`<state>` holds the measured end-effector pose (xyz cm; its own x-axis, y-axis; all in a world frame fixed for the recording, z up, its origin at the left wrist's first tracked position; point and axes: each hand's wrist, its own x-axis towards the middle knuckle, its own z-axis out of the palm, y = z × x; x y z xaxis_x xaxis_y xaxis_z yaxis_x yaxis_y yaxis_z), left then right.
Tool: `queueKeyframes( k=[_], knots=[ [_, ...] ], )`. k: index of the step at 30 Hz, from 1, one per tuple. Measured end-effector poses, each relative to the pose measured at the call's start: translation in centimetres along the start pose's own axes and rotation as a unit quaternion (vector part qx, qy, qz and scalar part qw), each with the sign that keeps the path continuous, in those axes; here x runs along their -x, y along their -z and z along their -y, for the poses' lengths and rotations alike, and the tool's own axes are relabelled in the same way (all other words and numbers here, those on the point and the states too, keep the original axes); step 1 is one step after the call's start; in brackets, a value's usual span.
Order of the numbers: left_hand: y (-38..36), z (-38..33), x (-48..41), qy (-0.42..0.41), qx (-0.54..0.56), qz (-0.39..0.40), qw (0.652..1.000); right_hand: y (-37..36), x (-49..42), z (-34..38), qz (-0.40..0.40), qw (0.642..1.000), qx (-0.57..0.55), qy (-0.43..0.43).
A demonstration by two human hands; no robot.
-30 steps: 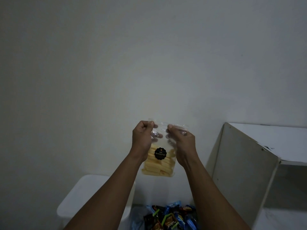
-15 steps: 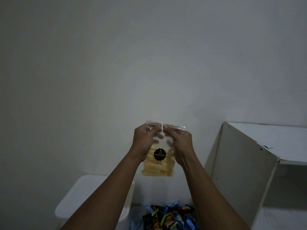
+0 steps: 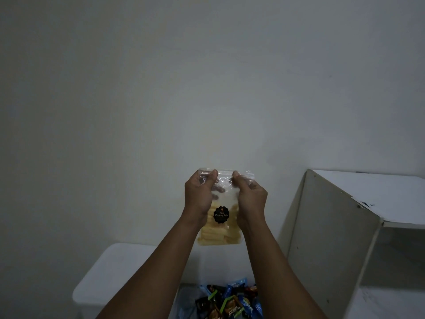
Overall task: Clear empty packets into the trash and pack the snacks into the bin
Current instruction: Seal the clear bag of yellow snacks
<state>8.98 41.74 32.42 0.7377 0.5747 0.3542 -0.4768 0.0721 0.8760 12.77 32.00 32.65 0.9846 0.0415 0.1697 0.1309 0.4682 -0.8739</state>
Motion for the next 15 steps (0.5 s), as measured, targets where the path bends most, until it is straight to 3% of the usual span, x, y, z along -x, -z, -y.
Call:
queueKeyframes(
  k=[9,15],
  knots=[
    [-0.5,-0.3,-0.2,0.012,0.015,-0.015,1.000,-1.2,-1.1,0.6,-0.102,0.993,-0.065,0.005],
    [0.2,-0.5,-0.1,0.003,0.032,-0.014,0.999,-0.6,-1.0,0.2,-0.050,0.997,-0.014,0.055]
  ],
)
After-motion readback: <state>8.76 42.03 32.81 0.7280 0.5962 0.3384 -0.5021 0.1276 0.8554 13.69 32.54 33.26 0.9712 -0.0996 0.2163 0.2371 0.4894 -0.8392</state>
